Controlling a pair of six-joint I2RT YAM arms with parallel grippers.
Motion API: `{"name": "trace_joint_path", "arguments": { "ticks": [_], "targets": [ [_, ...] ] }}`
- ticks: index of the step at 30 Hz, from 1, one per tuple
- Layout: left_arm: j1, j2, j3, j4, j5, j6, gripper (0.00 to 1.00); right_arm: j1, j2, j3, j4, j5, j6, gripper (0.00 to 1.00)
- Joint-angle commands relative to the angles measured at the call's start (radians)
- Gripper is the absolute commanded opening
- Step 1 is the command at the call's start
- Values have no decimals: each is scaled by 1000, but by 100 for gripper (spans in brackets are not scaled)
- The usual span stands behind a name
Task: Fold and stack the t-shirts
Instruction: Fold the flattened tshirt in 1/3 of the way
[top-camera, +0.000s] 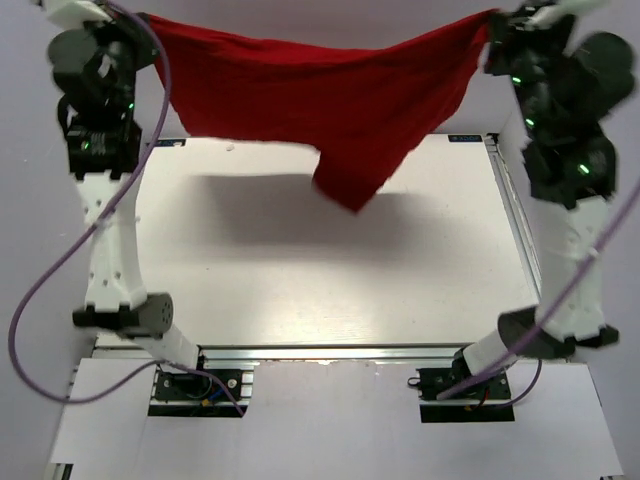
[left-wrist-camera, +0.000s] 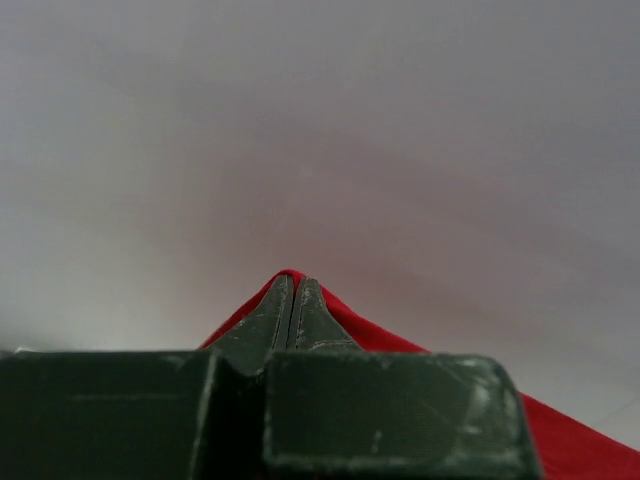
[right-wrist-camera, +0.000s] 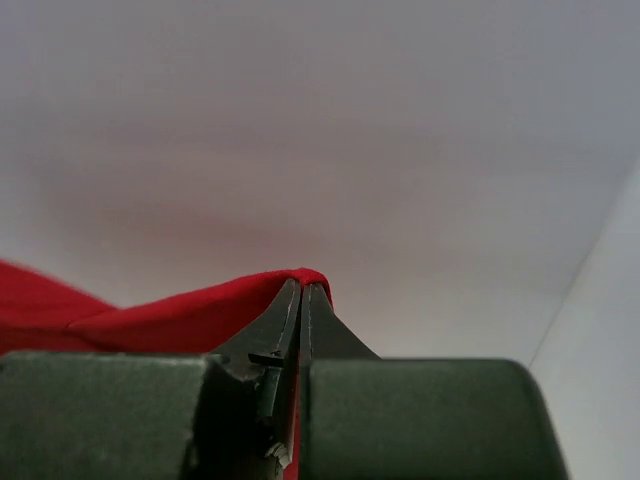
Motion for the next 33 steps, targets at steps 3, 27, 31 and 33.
{"name": "trace_joint_path", "arguments": {
  "ticks": [3, 27, 31, 33],
  "targets": [
    [6, -283, -290, 64, -10, 26, 0, 0, -169, -209, 119, 32, -36, 0],
    [6, -1009, -1757, -135, 2, -351, 0, 3, -820, -1373, -466, -160, 429, 0],
    [6, -972, -1809, -151, 20, -362, 0, 3, -812, -1473, -521, -230, 483, 0],
    [6, -963, -1818, -155, 22, -377, 0, 1, -812, -1530, -526, -235, 492, 0]
  ]
}}
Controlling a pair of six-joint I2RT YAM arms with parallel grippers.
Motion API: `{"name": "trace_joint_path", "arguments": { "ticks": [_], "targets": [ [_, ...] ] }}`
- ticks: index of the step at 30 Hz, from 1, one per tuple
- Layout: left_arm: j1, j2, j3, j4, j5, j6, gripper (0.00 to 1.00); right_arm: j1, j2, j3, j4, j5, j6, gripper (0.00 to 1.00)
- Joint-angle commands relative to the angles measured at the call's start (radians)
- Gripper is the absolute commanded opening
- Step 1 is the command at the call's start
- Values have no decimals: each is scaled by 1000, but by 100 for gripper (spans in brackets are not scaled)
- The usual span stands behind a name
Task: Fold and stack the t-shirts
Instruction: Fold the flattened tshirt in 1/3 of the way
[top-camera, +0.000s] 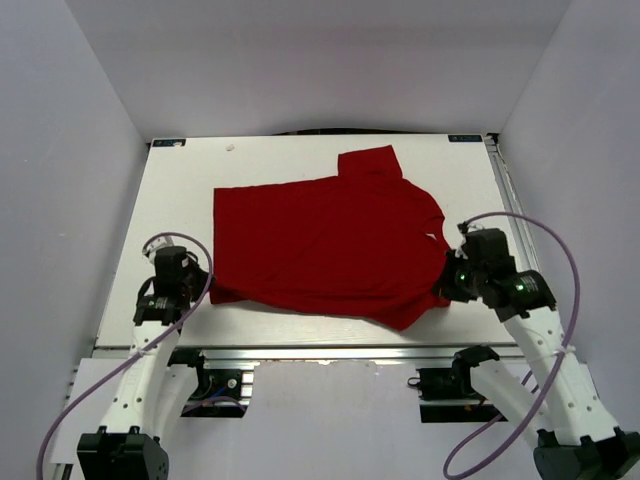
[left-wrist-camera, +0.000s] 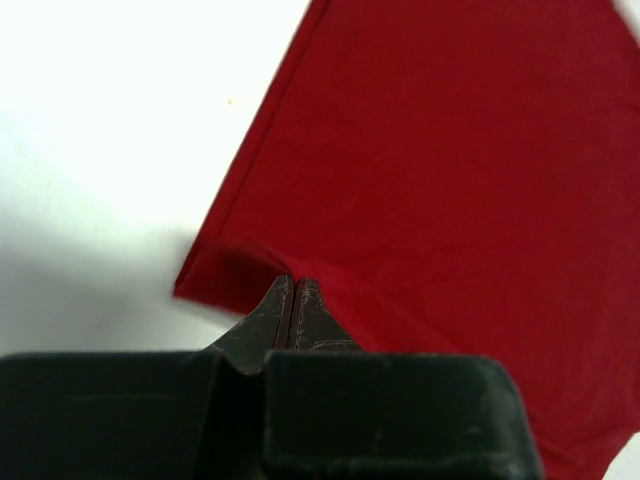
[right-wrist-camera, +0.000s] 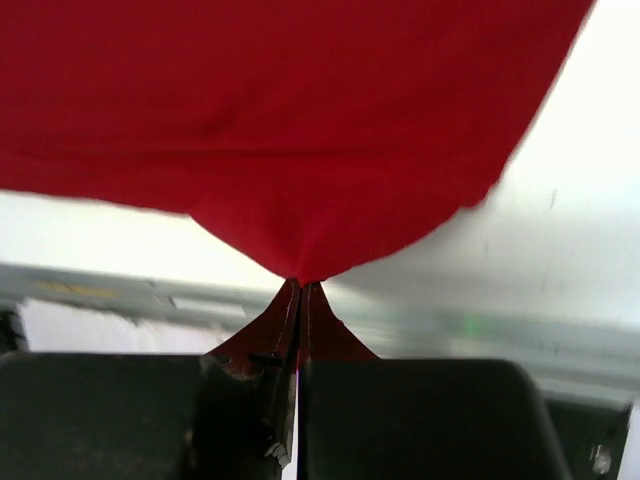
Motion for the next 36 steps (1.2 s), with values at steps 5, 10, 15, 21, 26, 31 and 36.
{"name": "trace_joint_path", "arguments": {
  "ticks": [5, 10, 15, 21, 26, 31, 36],
  "targets": [
    [6, 4, -56, -51, -3, -57, 0, 3, 25, -95, -58, -10, 62, 0],
    [6, 10, -80, -71, -32, -88, 0, 3, 80, -141, 17, -4, 54, 0],
    [6, -4, -74, -110, -98, -128, 0, 3, 198, -141, 113, 15, 28, 0],
    [6, -58, -62, -104, -129, -151, 0, 3, 350, -41, 206, 90, -27, 0],
    [6, -24, -8, -98, -155, -139, 0, 1, 456, 51, 246, 128, -47, 0],
    [6, 80, 30, -68, -167, -114, 0, 1, 541, 103, 304, 125, -50, 0],
    [5, 126, 18, -21, -173, -117, 0, 1, 617, 160, 341, 111, -59, 0]
  ]
}}
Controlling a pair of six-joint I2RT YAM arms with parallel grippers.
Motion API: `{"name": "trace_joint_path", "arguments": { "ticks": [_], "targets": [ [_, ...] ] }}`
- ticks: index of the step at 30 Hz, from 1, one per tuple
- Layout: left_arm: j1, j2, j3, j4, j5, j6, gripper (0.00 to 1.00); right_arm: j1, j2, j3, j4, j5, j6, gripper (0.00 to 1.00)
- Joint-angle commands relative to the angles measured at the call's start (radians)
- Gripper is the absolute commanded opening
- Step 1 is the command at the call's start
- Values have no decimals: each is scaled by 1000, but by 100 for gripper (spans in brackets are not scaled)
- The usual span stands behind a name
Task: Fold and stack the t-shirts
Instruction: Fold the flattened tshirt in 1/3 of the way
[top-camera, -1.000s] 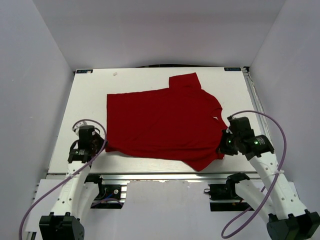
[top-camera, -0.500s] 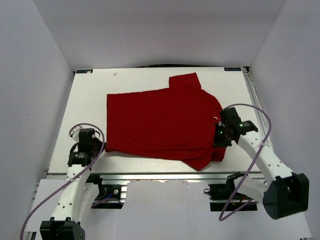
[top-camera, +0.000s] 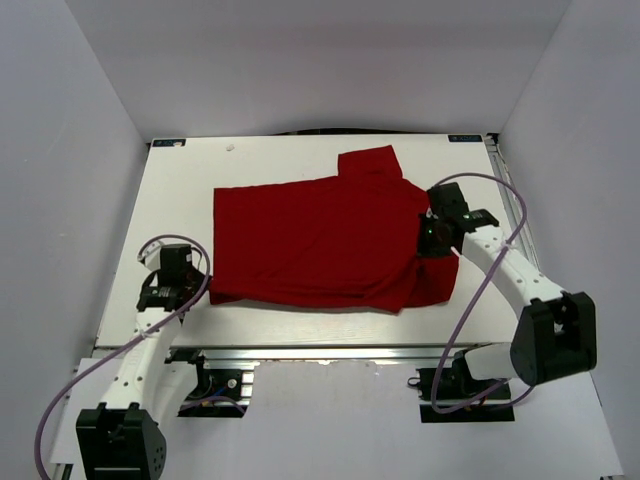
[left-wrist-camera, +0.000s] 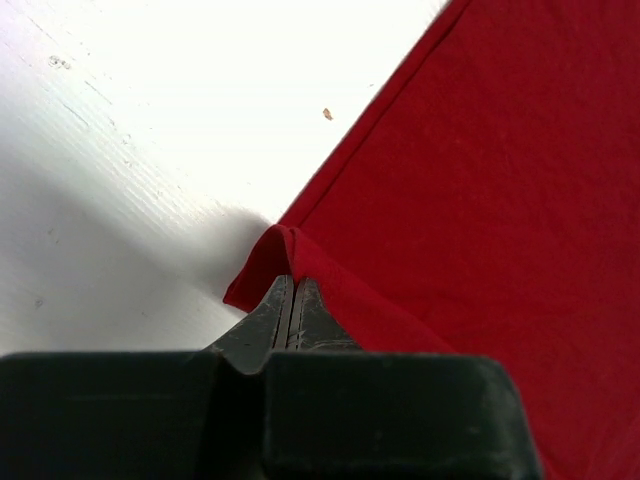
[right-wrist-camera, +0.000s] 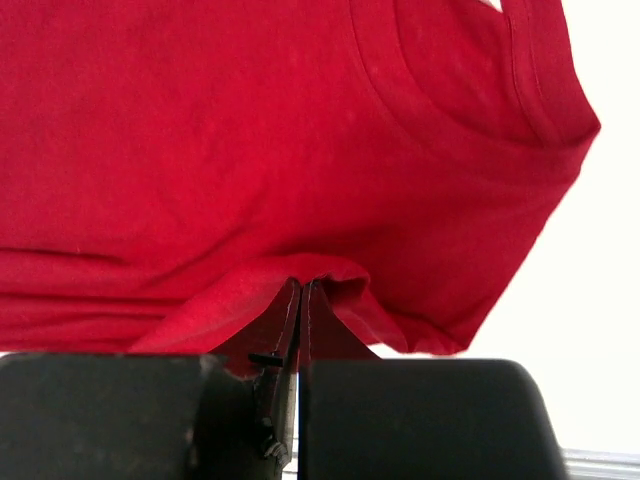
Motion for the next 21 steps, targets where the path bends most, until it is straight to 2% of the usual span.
{"name": "trace_joint_path", "arguments": {
  "ticks": [1, 10, 21],
  "targets": [
    [6, 16, 19, 46, -30, 7, 0, 1, 39, 77, 58, 8, -24, 0],
    [6, 53, 22, 78, -30, 9, 0, 1, 148, 198, 58, 15, -46, 0],
    [5, 208, 80, 140, -11, 49, 0, 0, 253, 330, 49, 40, -47, 0]
  ]
}}
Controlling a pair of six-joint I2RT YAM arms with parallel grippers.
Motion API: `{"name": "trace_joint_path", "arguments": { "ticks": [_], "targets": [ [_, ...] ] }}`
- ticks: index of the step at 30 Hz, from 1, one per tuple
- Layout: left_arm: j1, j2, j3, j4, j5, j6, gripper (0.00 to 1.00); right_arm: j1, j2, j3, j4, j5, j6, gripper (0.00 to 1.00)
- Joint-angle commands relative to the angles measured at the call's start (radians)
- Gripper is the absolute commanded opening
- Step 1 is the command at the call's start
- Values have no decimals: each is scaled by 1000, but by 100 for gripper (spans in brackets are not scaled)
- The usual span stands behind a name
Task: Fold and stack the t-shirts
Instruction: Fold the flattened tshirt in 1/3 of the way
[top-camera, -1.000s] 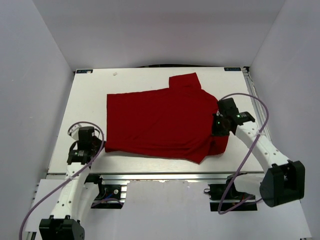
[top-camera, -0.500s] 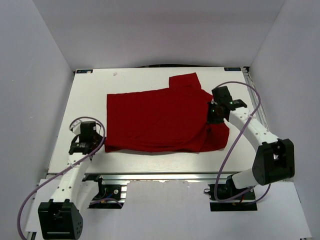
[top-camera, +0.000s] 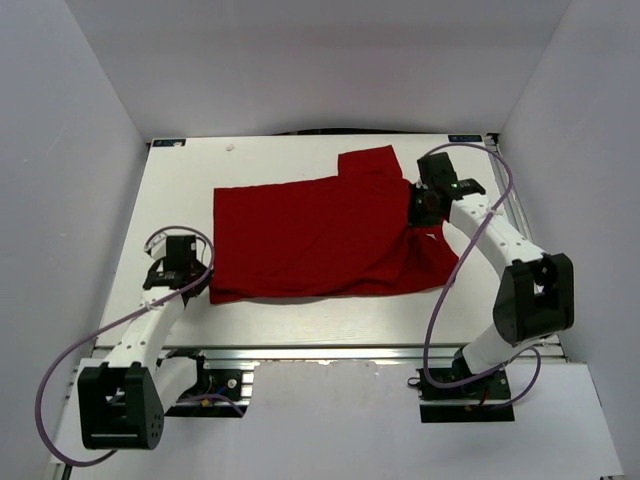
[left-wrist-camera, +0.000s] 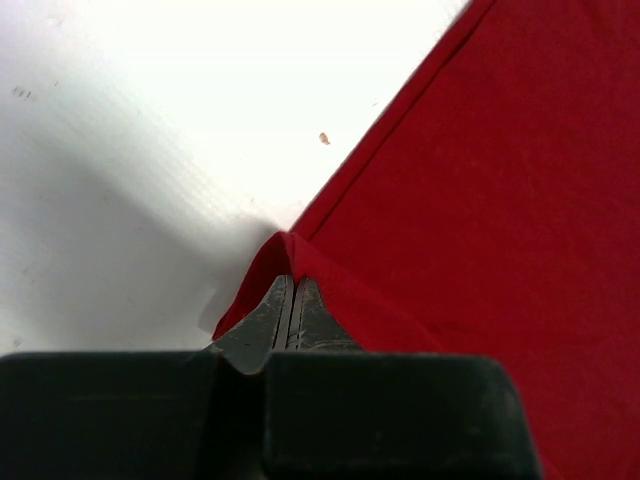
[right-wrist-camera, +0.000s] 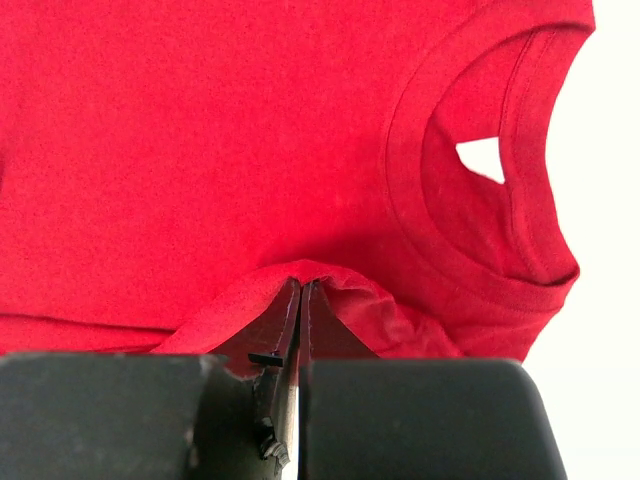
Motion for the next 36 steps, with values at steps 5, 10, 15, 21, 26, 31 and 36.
{"name": "trace_joint_path", "arguments": {
  "ticks": [5, 10, 15, 21, 26, 31, 36],
  "targets": [
    [6, 56, 97, 57, -12, 44, 0, 0, 51, 88, 18, 44, -12, 0],
    [6, 131, 142, 73, -1, 71, 0, 1, 79, 112, 15, 59, -9, 0],
    [6, 191, 176, 85, 2, 94, 0, -6, 89, 123, 18, 90, -12, 0],
    [6, 246, 191, 128, 16, 120, 0, -26, 103, 129, 32, 94, -18, 0],
    [6, 285, 200, 137, 20, 137, 0, -45, 118, 131, 41, 100, -21, 0],
    [6, 297, 194, 158, 25, 146, 0, -57, 132, 151, 61, 108, -27, 0],
    [6, 331, 212, 168, 33, 166, 0, -62, 157, 187, 44, 114, -33, 0]
  ]
}}
